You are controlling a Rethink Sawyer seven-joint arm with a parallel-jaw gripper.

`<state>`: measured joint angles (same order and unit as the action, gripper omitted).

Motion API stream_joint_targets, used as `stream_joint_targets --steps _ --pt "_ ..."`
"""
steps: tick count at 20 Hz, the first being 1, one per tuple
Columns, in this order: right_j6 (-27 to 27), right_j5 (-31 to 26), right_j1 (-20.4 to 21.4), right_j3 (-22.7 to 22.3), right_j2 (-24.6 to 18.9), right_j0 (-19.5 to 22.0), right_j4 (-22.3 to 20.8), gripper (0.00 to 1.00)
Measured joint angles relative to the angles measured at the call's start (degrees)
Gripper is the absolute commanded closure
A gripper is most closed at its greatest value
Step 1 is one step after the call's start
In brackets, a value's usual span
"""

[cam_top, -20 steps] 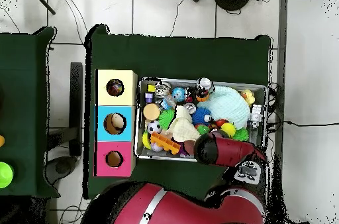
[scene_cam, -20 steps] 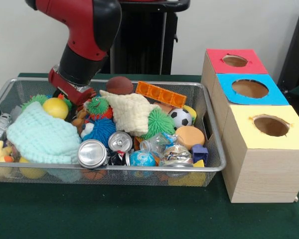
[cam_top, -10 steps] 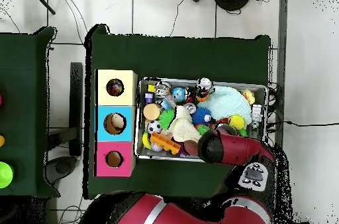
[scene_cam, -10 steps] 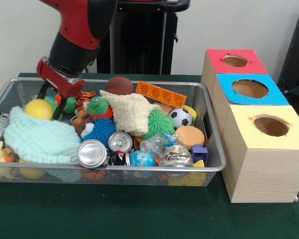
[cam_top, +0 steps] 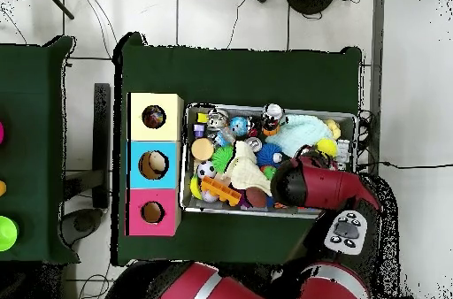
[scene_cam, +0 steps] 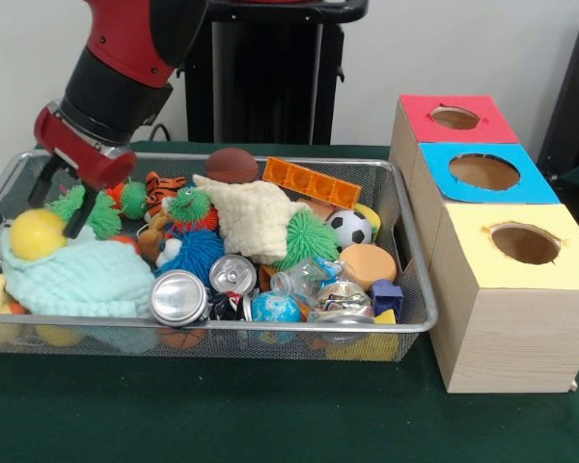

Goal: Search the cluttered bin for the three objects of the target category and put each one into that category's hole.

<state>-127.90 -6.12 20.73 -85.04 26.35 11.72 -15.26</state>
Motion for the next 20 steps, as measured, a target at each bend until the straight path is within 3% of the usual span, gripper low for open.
stream_joint_targets --steps 20 --pt "0.0 3.86 -3.31 7.53 0.7 0.0 -0.01 0.0"
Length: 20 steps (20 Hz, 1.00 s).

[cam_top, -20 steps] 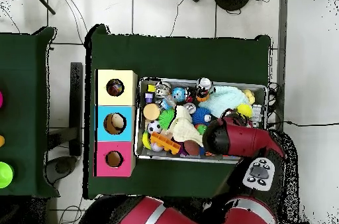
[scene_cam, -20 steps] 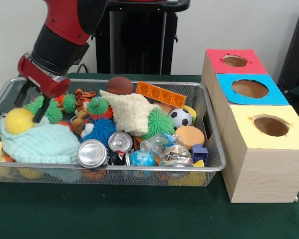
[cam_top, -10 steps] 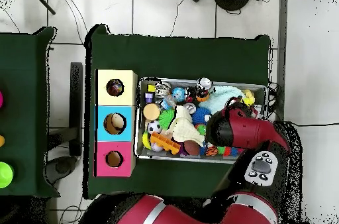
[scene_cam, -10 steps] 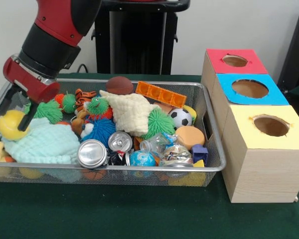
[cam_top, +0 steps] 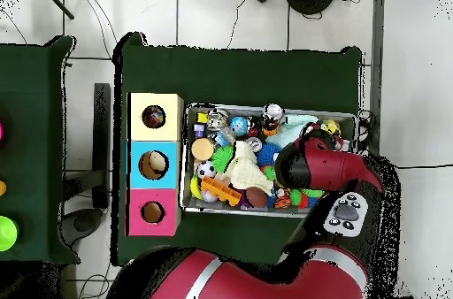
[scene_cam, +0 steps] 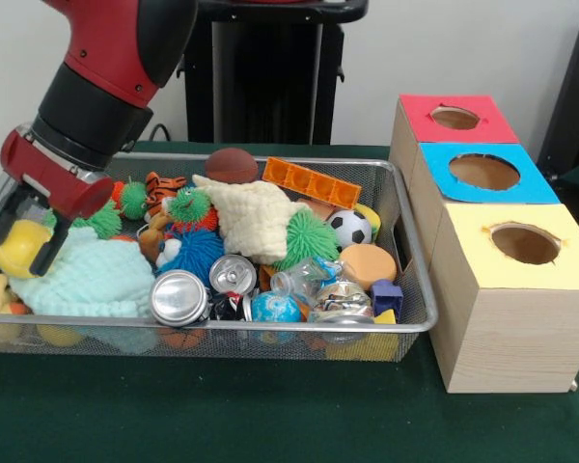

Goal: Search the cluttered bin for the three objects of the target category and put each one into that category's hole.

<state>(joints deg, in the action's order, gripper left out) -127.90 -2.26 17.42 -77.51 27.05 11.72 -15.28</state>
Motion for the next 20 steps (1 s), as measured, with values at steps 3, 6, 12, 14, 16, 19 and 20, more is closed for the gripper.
stream_joint_targets --steps 3,6,12,14,16,19,20 --pt "0.0 0.24 -0.98 0.87 0.0 0.01 0.0 0.0" --pt "0.0 0.25 -1.91 1.69 -0.03 0.06 0.0 0.0" --pt "0.0 0.25 -3.69 2.37 -0.58 0.55 0.0 0.0" --pt "0.0 0.26 -4.15 2.47 -0.94 0.84 0.01 0.0" --pt "0.0 0.27 -4.71 2.64 -1.27 1.17 0.01 0.0" --pt "0.0 1.0 -5.47 3.15 -1.44 1.38 0.02 0.0" --pt "0.0 1.38 -5.62 3.36 -1.44 1.38 0.01 0.0"
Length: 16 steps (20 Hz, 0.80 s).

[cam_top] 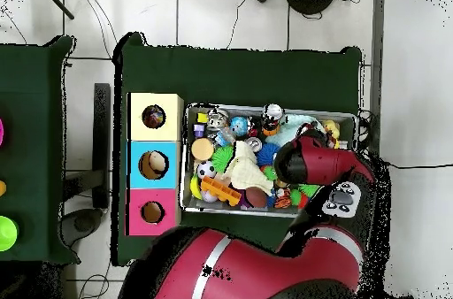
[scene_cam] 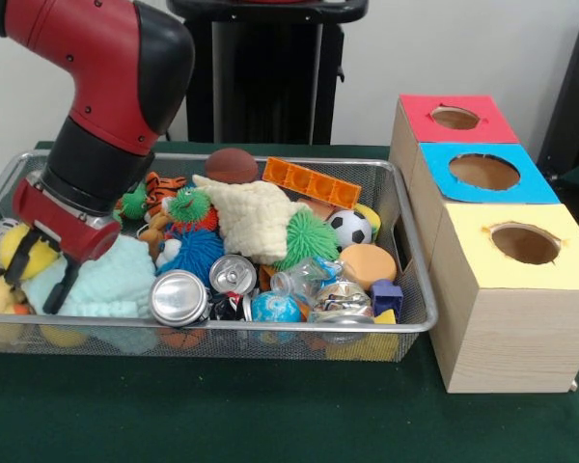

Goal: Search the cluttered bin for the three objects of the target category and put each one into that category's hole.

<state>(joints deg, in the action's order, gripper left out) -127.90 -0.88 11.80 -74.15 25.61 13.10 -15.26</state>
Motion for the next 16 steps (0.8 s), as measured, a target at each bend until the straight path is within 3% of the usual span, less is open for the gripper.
stream_joint_targets --steps 5,16 --pt "-0.01 1.05 -0.41 0.37 -1.02 0.48 0.02 0.0" --pt "0.0 -3.05 4.64 -1.59 -13.98 10.55 -3.36 0.0"
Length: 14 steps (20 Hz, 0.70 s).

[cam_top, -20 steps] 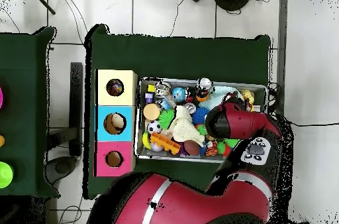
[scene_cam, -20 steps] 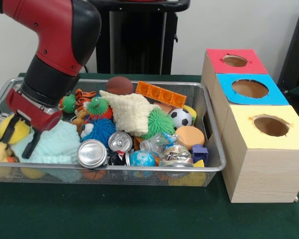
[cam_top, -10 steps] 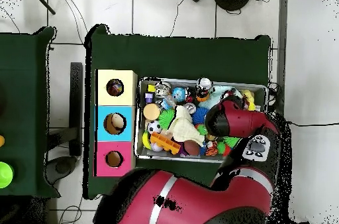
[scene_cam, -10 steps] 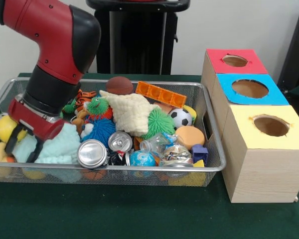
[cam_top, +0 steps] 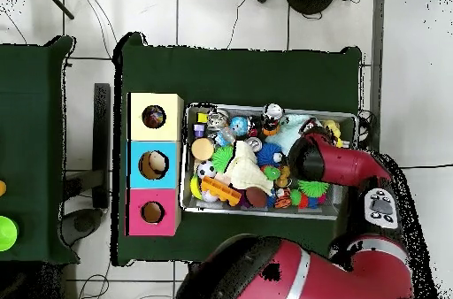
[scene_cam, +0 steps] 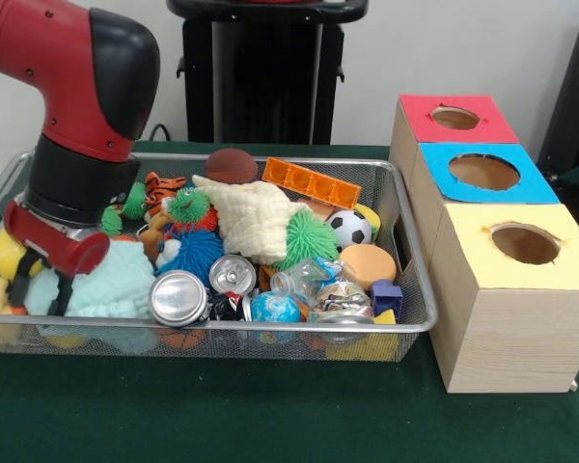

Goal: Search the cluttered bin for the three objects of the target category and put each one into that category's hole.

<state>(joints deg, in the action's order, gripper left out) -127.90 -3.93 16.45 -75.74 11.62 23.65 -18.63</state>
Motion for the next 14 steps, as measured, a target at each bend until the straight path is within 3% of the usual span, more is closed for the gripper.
stream_joint_targets --steps 5,6,14 --pt "-0.01 -3.54 1.37 -0.21 -3.61 2.45 -0.09 0.0" --pt "-0.01 -4.45 1.69 -0.22 -4.52 3.05 -0.08 1.0" --pt "0.0 -8.0 2.71 -0.17 -7.95 4.92 -0.11 1.0"
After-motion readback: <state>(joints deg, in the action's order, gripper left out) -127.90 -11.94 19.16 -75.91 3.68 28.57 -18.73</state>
